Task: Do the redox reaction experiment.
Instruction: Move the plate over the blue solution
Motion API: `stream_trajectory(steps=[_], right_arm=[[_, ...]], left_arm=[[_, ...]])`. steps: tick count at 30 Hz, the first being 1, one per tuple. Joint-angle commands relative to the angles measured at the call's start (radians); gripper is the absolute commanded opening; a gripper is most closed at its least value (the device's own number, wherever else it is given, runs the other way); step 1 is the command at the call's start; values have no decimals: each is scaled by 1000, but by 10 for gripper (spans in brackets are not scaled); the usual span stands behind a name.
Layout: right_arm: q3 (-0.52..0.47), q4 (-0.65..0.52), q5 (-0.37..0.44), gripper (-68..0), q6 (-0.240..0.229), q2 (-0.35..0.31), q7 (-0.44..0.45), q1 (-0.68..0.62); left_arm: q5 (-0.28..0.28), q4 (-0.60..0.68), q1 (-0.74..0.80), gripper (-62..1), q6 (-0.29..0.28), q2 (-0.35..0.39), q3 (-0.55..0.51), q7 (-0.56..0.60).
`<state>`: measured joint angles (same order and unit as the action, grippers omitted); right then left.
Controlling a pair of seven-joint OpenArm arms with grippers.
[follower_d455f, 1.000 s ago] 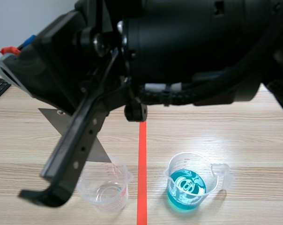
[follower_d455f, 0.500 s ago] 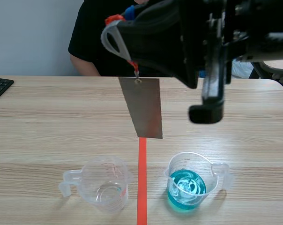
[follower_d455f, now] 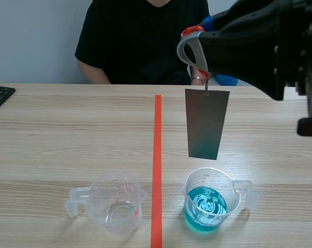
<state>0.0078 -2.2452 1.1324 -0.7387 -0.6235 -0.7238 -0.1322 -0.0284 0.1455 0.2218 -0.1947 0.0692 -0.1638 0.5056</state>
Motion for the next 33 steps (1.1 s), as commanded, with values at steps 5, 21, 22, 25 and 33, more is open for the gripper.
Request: stream_trajectory(steps=[5, 21, 22, 25, 33], right_arm=[[-46, -11, 28, -669, -7, -2, 6, -50], [-101, -11, 28, -669, -7, -2, -7, -101], [-101, -11, 28, -669, -7, -2, -8, -101], [-101, -11, 28, -669, -7, -2, -11, -101], [-101, -11, 28, -669, -7, -2, -11, -101]], left_arm=[[0, 6, 10, -582, -2, 3, -3, 14], [0, 6, 10, -582, -2, 3, -3, 14], [0, 6, 10, -582, -2, 3, -3, 14], [0, 6, 10, -582, -2, 3, -3, 14], [0, 6, 10, -582, -2, 3, -3, 14]])
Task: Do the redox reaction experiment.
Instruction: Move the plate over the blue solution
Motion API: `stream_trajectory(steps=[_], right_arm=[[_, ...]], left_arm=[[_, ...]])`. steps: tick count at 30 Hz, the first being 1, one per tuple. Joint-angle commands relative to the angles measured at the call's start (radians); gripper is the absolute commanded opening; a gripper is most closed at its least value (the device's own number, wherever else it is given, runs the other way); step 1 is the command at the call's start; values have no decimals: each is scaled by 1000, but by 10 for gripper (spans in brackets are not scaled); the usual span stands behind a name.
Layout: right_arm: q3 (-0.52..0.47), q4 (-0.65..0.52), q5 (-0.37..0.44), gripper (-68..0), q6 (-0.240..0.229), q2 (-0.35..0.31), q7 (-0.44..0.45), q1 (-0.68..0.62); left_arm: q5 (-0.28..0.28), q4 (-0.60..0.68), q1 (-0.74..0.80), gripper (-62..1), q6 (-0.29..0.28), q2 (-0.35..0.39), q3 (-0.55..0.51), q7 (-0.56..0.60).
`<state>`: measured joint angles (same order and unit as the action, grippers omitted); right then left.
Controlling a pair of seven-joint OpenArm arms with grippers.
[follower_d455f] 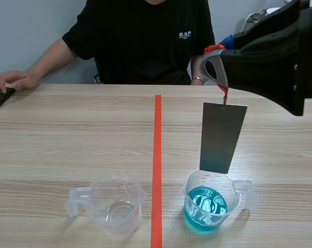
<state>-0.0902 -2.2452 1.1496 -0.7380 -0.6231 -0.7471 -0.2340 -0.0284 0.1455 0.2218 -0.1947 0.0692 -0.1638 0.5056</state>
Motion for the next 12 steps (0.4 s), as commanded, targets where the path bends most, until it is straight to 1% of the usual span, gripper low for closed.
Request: stream_trajectory(steps=[1, 12], right_arm=[[-3, -11, 11, -669, -8, -3, 12, 1], [-3, -11, 11, -669, -8, -3, 4, 1]], left_arm=[[0, 6, 10, -582, -2, 3, -3, 14], [0, 6, 10, -582, -2, 3, -3, 14]])
